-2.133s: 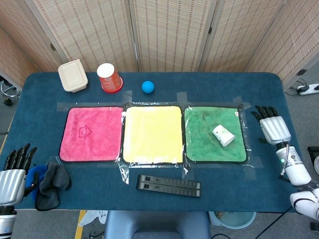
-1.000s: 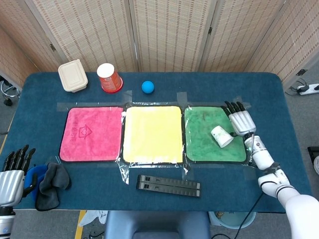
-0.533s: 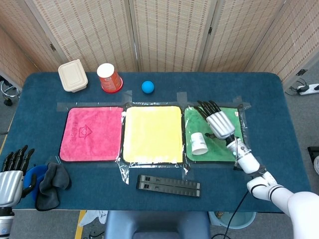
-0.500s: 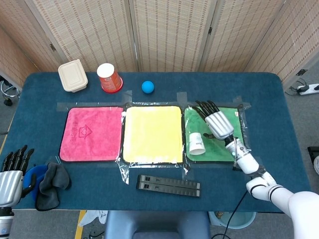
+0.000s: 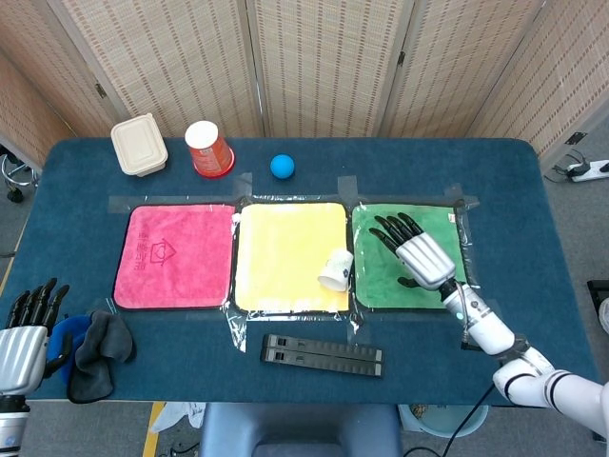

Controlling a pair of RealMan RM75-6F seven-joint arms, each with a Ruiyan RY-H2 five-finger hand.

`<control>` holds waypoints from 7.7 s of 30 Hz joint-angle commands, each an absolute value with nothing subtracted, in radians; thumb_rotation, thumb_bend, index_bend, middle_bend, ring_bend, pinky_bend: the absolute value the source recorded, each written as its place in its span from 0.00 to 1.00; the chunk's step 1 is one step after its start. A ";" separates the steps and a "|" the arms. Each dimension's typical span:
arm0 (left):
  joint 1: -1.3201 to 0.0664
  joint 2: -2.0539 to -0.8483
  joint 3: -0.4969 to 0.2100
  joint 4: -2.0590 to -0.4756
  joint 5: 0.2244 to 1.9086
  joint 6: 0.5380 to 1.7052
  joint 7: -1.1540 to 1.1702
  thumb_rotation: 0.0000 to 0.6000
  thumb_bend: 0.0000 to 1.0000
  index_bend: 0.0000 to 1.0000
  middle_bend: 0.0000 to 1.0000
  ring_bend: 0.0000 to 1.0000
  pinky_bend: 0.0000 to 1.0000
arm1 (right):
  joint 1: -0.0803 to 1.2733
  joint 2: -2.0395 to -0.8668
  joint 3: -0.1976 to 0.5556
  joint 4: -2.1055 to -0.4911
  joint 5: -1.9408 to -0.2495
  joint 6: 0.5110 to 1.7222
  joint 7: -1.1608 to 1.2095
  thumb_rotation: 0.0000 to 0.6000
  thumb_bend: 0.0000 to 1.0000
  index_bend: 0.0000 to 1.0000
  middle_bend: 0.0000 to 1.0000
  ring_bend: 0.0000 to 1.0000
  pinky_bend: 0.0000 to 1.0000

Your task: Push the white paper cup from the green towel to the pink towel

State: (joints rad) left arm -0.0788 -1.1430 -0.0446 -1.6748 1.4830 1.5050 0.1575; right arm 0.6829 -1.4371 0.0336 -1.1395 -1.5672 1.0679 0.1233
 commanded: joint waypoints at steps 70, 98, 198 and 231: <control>-0.049 -1.134 -0.031 -1.657 1.502 1.531 0.115 1.00 0.58 0.08 0.03 0.04 0.00 | 0.892 -1.533 0.148 -1.194 -1.210 0.653 -0.169 1.00 0.07 0.12 0.18 0.20 0.21; -0.033 -1.123 -0.030 -1.650 1.495 1.541 0.097 1.00 0.58 0.08 0.03 0.04 0.00 | 1.029 -1.693 0.184 -1.017 -1.086 0.513 -0.223 1.00 0.07 0.12 0.17 0.17 0.17; -1.469 -1.648 0.026 -1.248 0.534 0.603 0.813 1.00 0.93 0.11 0.05 0.03 0.00 | 0.334 -0.871 0.014 -1.770 -1.511 1.230 -0.080 1.00 0.07 0.12 0.17 0.17 0.17; -1.491 -1.554 0.182 -1.356 0.373 0.728 0.954 1.00 0.94 0.28 0.23 0.17 0.00 | 0.307 -0.890 0.026 -1.754 -1.540 1.243 -0.037 1.00 0.07 0.12 0.17 0.16 0.17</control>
